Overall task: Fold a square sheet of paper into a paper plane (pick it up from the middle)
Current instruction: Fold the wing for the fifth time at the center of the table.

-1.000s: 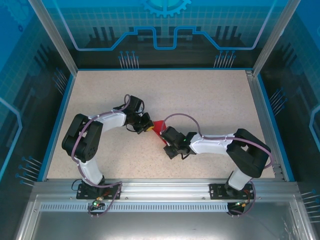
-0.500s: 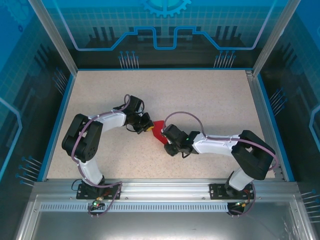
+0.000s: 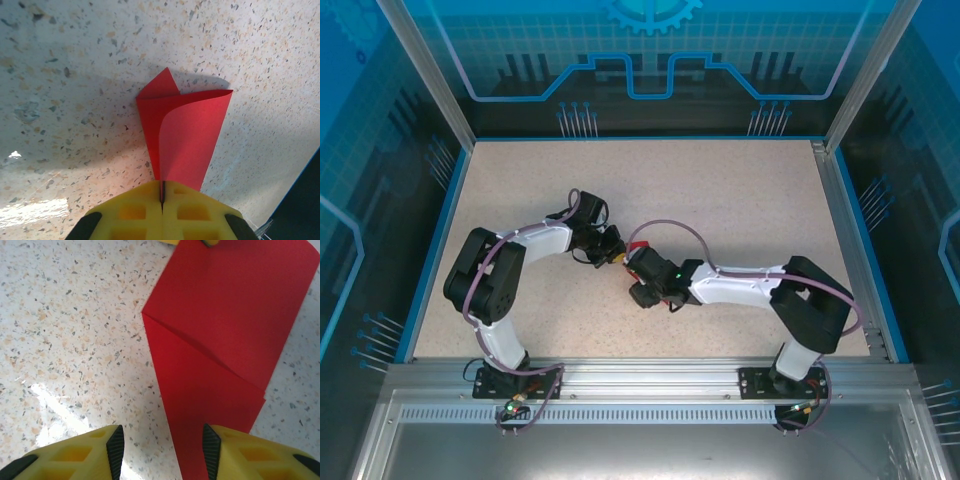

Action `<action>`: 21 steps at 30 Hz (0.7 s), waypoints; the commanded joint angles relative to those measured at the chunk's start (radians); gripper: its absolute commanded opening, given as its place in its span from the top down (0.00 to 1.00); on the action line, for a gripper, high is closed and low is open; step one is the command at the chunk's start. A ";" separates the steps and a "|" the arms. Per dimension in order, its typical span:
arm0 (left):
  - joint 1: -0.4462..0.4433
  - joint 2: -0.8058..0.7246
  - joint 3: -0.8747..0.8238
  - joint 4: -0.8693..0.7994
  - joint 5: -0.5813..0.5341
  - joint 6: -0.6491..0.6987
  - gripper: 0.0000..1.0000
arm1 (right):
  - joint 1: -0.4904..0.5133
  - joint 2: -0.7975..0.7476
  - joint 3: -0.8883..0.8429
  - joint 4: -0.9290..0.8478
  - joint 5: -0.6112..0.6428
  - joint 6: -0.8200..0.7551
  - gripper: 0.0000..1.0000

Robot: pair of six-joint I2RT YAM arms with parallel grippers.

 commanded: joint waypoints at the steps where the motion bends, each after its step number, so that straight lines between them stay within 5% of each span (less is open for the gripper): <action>1: -0.004 0.001 0.020 -0.020 0.008 0.002 1.00 | 0.035 0.060 0.052 -0.060 0.122 -0.020 0.53; 11: -0.004 -0.001 0.020 -0.021 0.007 0.002 1.00 | 0.057 0.093 0.066 -0.088 0.193 0.012 0.64; 21: -0.004 -0.011 0.016 -0.022 0.006 0.002 1.00 | 0.057 0.089 0.059 -0.079 0.198 0.031 0.85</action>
